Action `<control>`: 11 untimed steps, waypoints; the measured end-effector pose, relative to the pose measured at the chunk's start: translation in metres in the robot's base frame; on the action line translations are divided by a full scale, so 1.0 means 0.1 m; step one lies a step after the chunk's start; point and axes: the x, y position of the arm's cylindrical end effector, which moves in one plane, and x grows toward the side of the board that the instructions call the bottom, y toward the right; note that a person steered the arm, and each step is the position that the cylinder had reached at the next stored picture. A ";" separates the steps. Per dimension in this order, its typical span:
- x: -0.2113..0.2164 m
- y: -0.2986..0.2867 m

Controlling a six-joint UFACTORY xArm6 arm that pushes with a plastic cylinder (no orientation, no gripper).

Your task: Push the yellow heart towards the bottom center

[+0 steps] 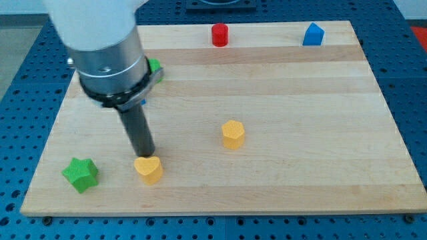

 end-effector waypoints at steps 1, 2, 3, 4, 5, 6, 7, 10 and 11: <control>0.16 -0.16; 0.17 -0.15; 0.32 0.00; 0.51 0.01; 0.51 0.09; 0.50 0.32; 0.43 0.60; 0.59 1.00; 0.62 0.98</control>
